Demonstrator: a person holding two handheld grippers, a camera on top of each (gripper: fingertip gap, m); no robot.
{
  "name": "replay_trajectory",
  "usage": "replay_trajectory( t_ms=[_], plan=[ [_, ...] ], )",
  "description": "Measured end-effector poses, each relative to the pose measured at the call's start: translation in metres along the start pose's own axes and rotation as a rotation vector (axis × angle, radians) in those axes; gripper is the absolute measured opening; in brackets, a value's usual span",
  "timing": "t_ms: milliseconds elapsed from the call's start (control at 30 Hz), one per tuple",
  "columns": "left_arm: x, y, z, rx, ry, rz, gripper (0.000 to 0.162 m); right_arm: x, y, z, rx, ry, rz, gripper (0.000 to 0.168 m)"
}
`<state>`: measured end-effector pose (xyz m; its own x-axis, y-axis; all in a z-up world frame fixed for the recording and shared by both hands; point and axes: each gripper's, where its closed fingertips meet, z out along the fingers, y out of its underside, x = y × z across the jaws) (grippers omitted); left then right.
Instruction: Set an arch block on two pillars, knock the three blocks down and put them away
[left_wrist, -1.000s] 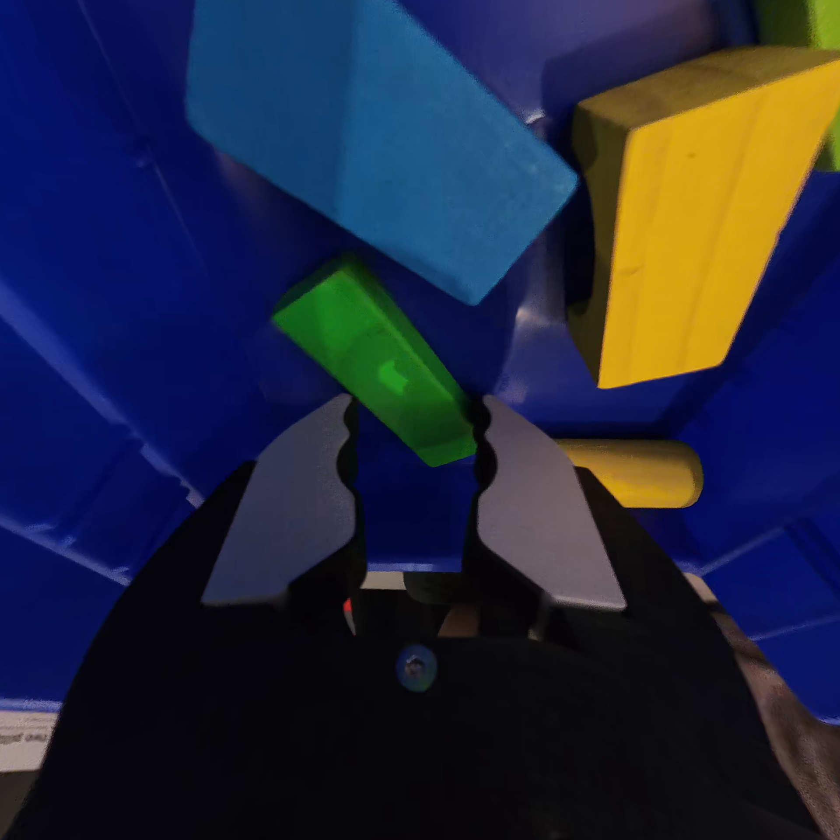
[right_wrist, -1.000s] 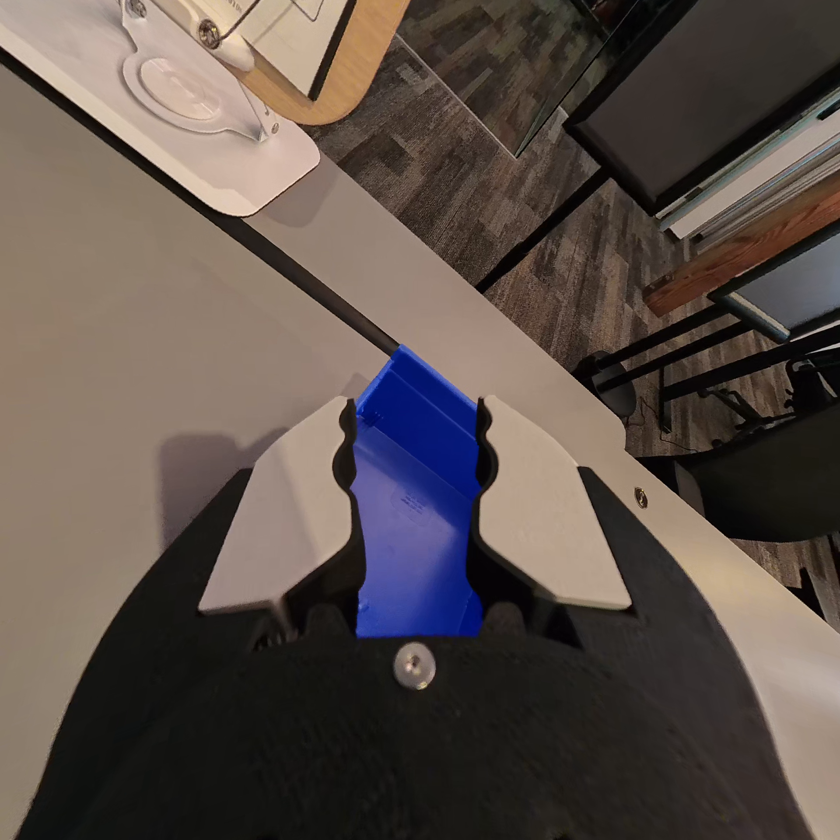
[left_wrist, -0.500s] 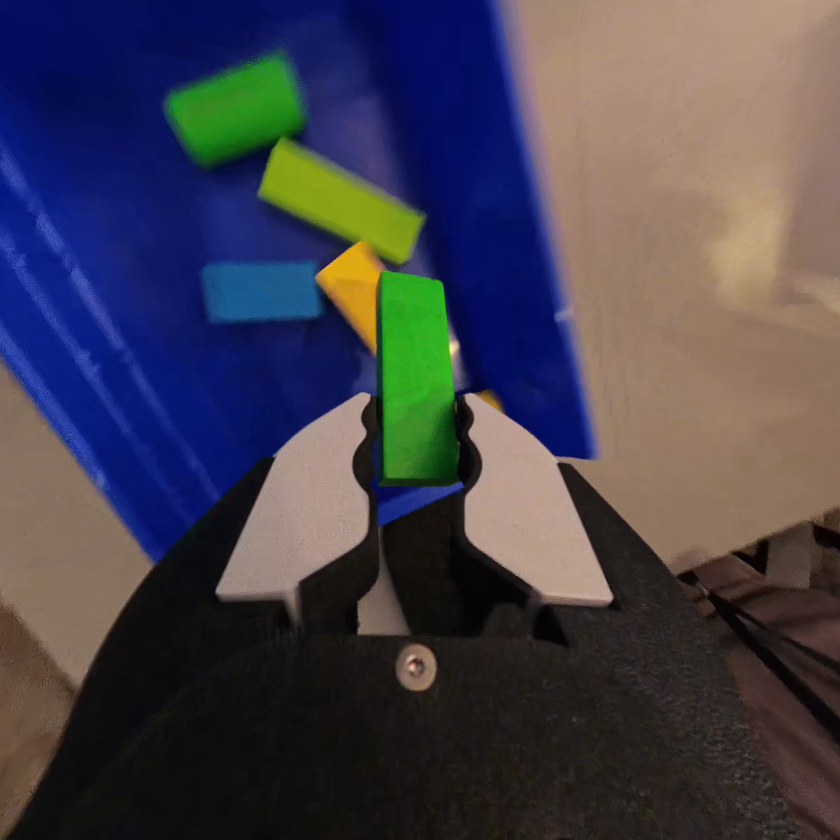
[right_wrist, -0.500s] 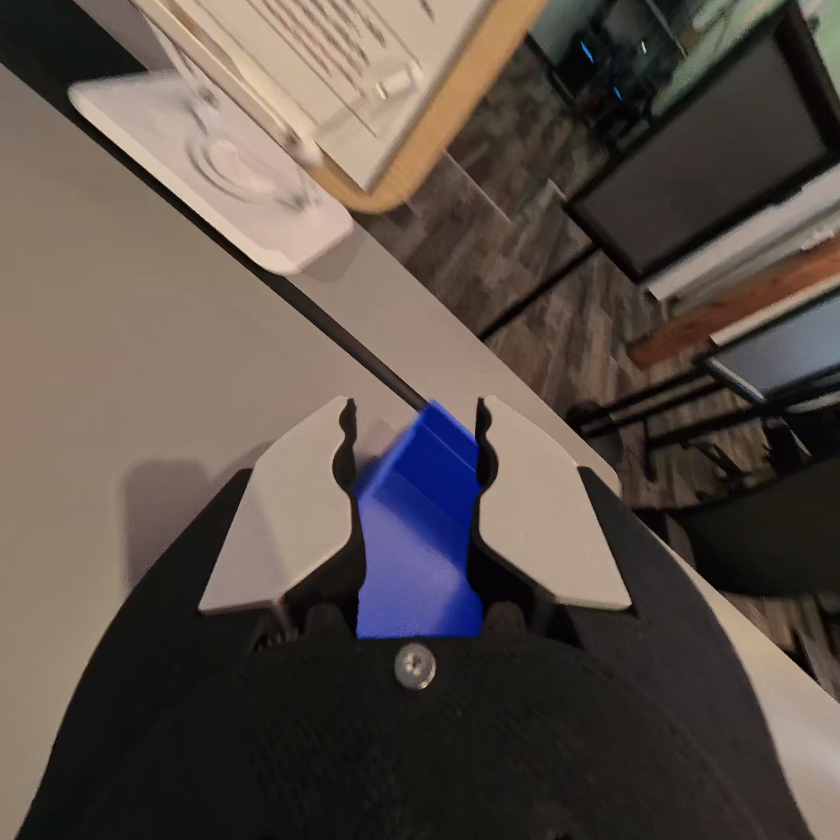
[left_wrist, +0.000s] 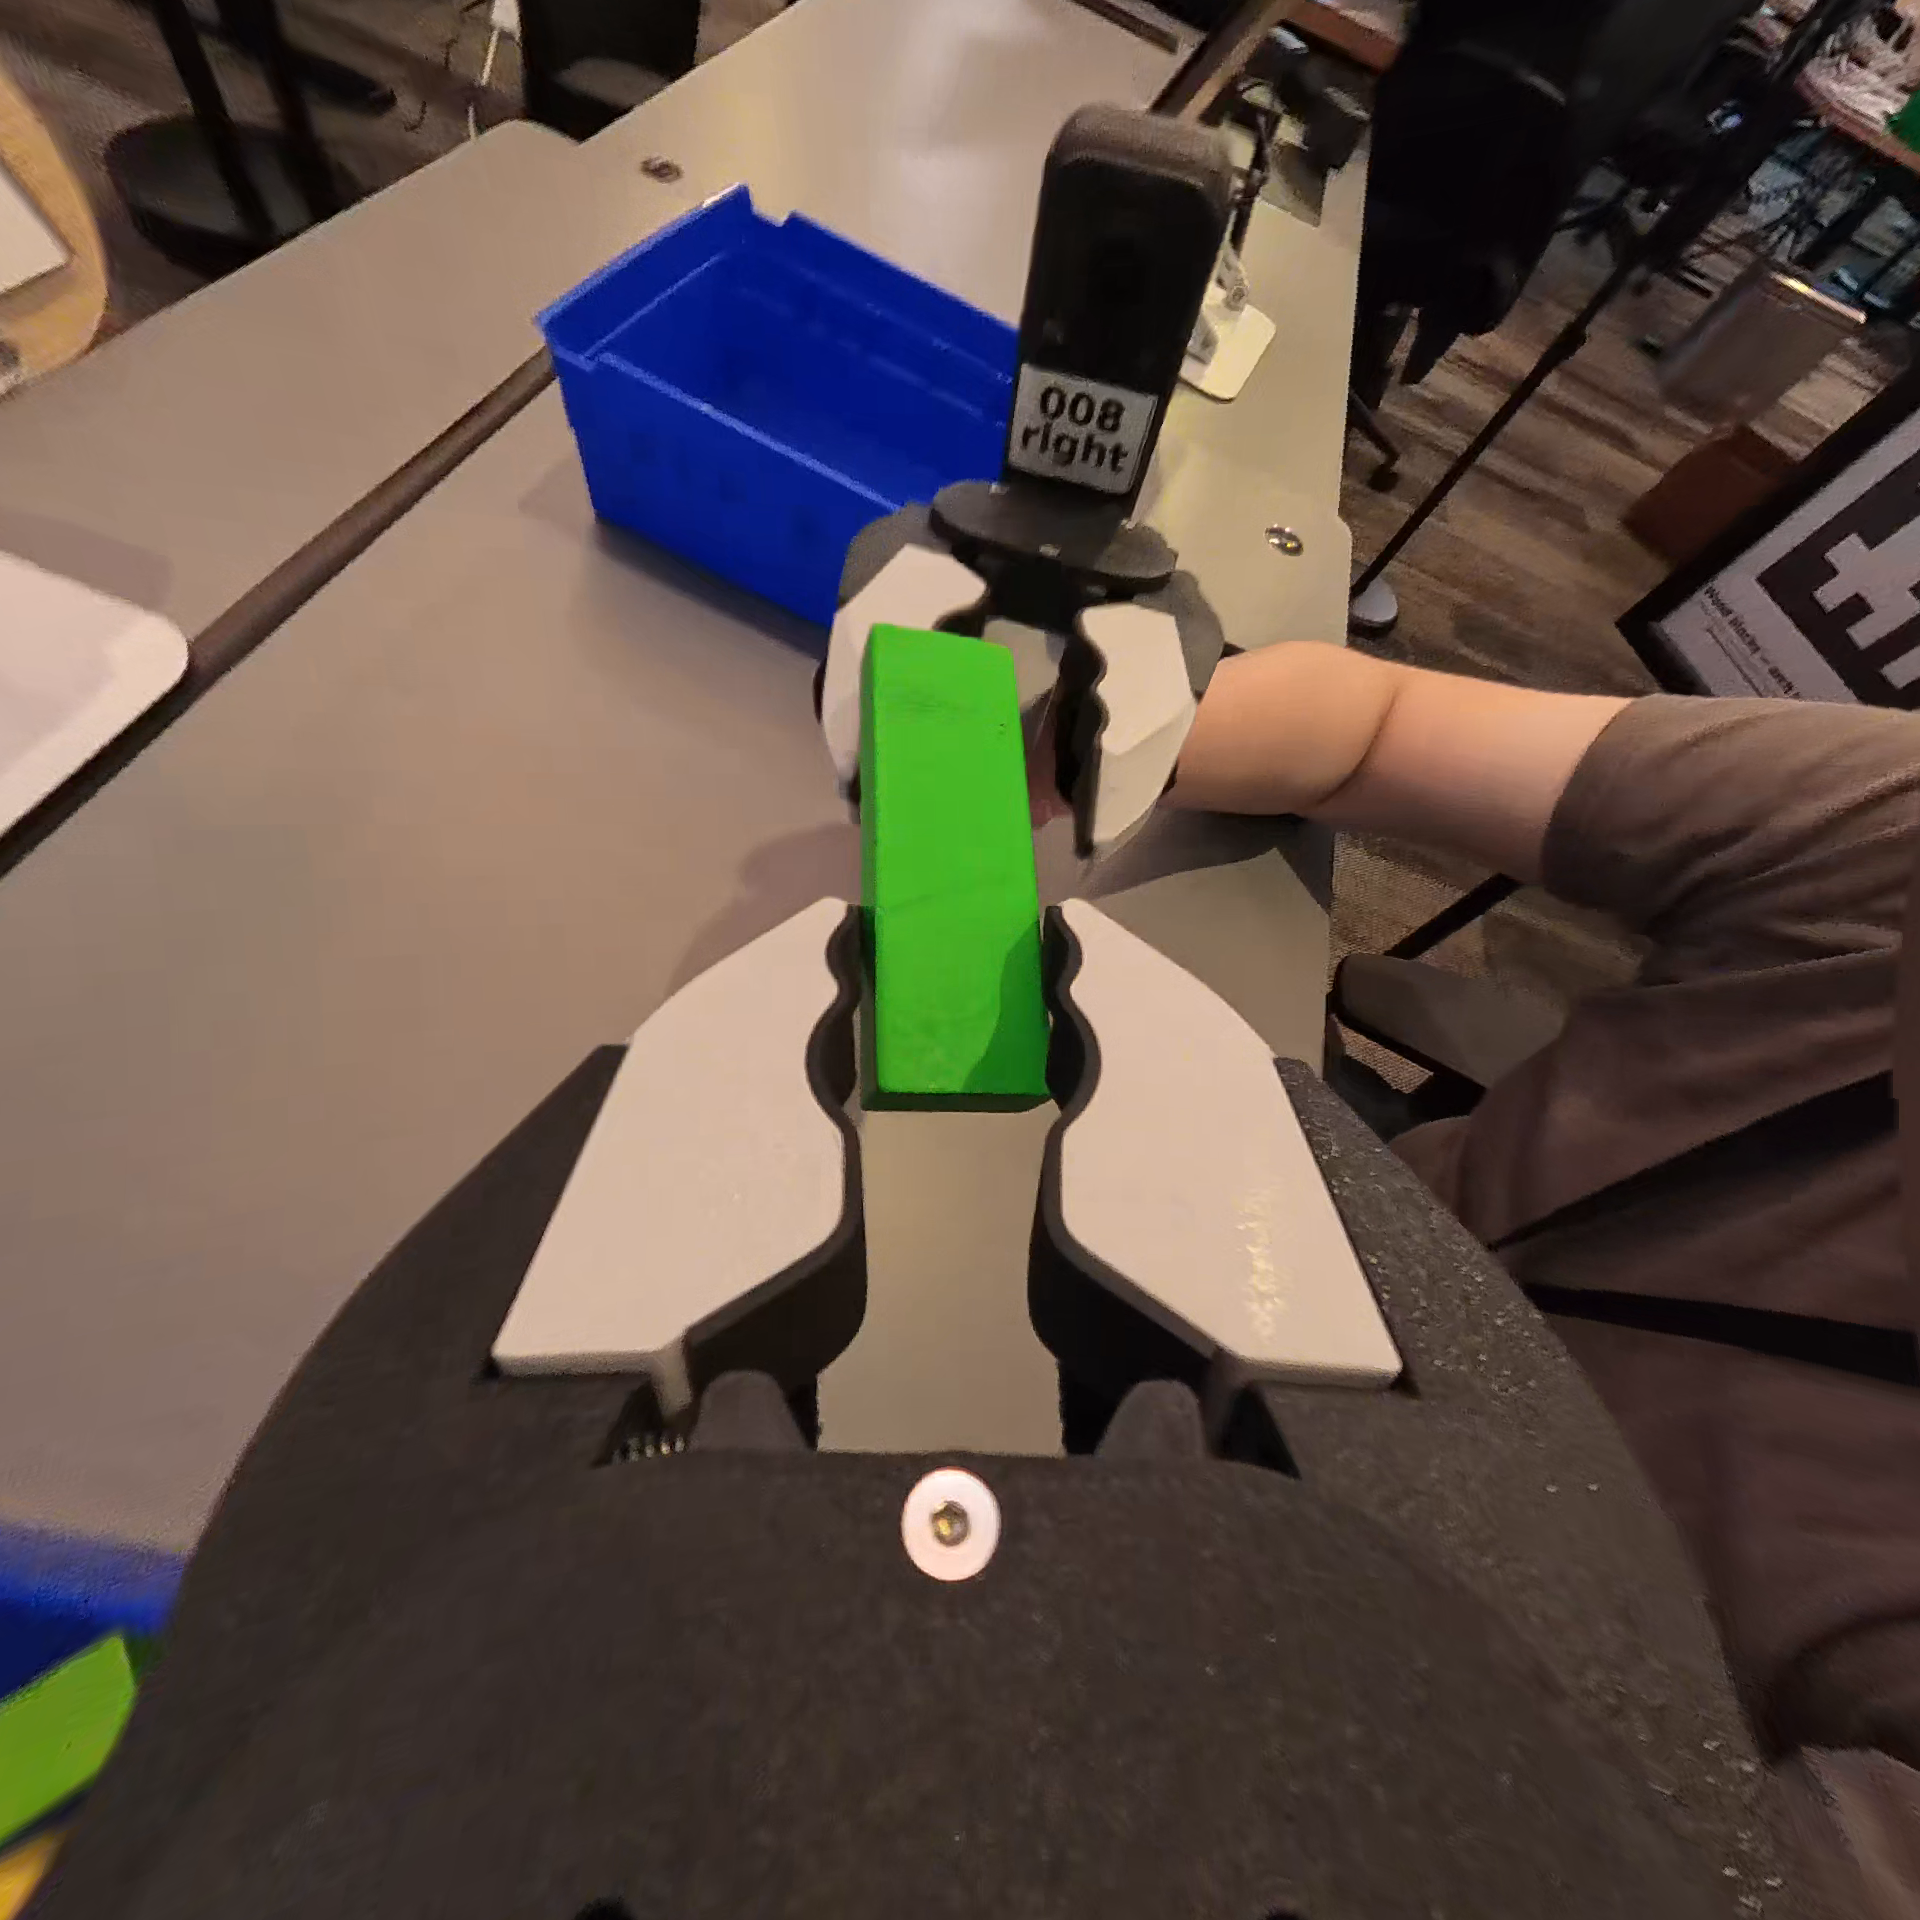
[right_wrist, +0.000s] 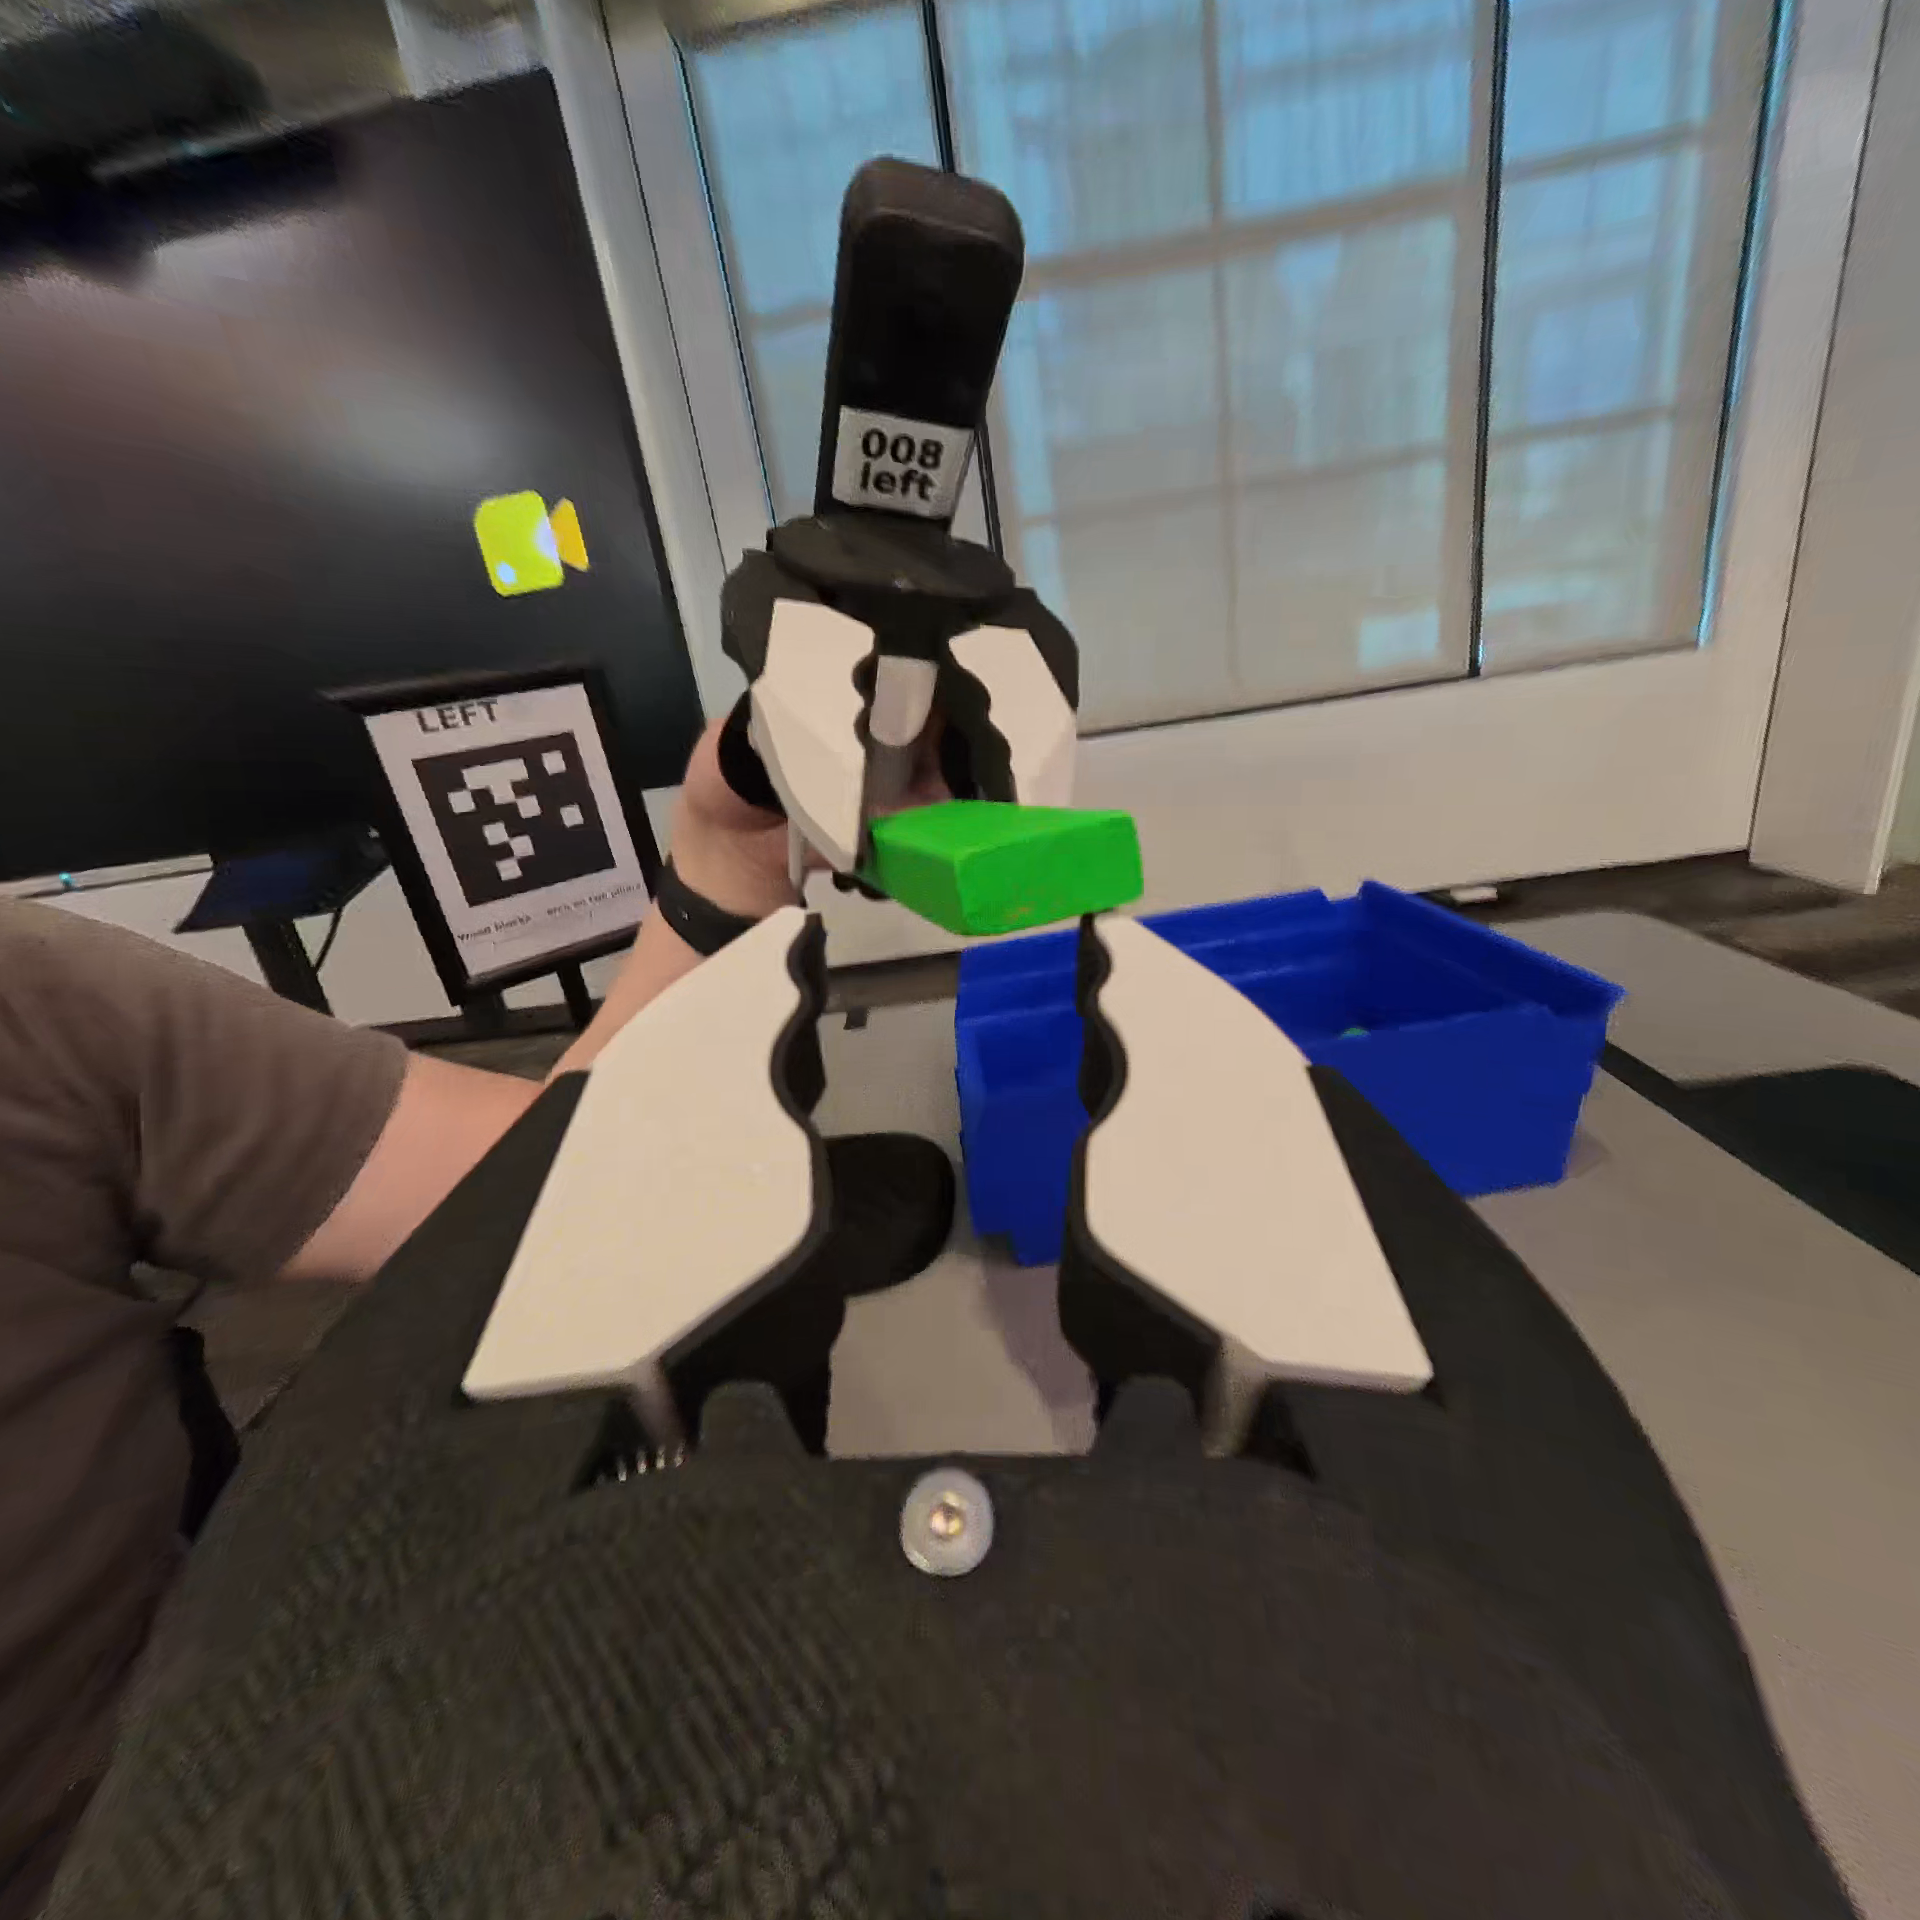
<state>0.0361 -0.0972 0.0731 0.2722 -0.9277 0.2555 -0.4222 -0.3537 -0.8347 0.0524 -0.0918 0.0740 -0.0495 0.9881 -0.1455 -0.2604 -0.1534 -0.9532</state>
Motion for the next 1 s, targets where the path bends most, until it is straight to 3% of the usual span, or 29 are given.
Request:
replay_trajectory(
  t_ms=[167,733,900,1000],
  plan=[
    [0.019,0.003,0.035,-0.048,0.1,0.078,0.032,-0.01,-0.021,-0.012,0.111,-0.063,-0.023,0.034],
    [0.007,0.015,0.047,-0.094,0.09,0.122,0.032,-0.001,0.001,-0.018,-0.085,-0.151,0.113,0.031],
    [-0.019,0.008,0.025,-0.021,0.032,0.073,0.032,0.029,0.019,-0.022,-0.174,0.021,-0.033,0.03],
    [-0.039,-0.006,-0.017,0.116,-0.035,0.041,0.037,0.073,0.068,-0.031,-0.35,0.184,-0.117,0.031]
  ],
)
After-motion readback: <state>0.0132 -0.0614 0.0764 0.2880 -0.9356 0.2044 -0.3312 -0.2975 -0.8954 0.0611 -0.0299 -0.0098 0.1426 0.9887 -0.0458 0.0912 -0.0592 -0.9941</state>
